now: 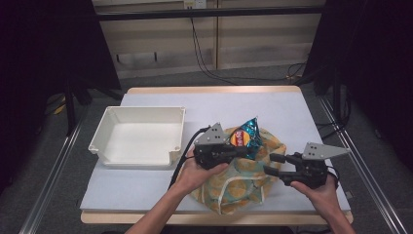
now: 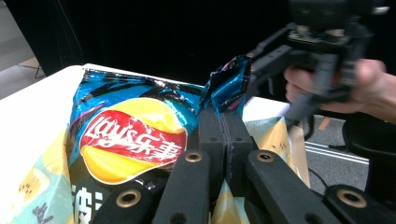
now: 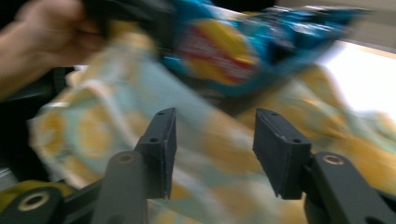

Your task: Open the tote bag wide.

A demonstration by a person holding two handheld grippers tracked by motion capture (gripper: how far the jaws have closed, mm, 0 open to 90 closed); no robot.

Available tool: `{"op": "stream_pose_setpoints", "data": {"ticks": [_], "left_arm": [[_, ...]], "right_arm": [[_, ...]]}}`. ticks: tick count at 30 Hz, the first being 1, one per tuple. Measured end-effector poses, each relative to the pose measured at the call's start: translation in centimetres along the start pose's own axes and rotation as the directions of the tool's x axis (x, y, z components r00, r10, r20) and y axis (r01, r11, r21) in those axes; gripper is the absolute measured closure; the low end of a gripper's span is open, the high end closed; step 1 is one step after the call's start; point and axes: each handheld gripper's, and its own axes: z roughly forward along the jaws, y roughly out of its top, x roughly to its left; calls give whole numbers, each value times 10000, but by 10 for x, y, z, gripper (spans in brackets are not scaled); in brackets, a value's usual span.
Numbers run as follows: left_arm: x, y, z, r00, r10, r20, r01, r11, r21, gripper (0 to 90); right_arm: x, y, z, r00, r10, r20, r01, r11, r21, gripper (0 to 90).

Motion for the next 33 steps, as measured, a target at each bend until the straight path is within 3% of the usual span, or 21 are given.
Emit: {"op": "stream_pose_setpoints", "data": {"ticks": [1, 5, 9, 10, 14, 17, 20, 27, 33], "left_arm": [[1, 0, 0, 10000, 60, 20, -60, 10000, -19, 892], [2, 3, 0, 10000, 60, -64, -60, 10000, -1, 892], [6, 4, -1, 9999, -90, -97, 89, 9999, -145, 892], [6, 5, -1, 9998, -185, -56, 183, 9994, -280, 892], [8, 9, 0, 9998, -192, -12, 192, 9995, -246, 892], [11, 17, -2, 9991, -423, 35, 424, 9970, -645, 893], [14, 26, -8, 9993, -379, 16, 379, 9953, -887, 894], [17, 40, -17, 9998, -168, -85, 159, 9944, -1049, 895], [23, 49, -22, 9996, -282, -71, 270, 9914, -1283, 895]], "right_arm": [[7, 3, 5, 9994, -202, -264, 204, 9998, 53, 453], [14, 3, 14, 9970, -316, -706, 330, 9993, 176, 452], [14, -5, 25, 9952, -288, -939, 329, 9986, 423, 757], [14, -11, 30, 9947, -348, -964, 403, 9977, 553, 900], [16, -13, 32, 9928, -328, -1153, 398, 9975, 584, 900], [21, -18, 37, 9910, -441, -1267, 561, 9941, 932, 900], [23, -23, 42, 9902, -473, -1310, 623, 9917, 1129, 900], [19, -31, 41, 9912, -394, -1266, 543, 9917, 1165, 900], [15, -39, 39, 9931, -300, -1135, 462, 9887, 1424, 900]]}}
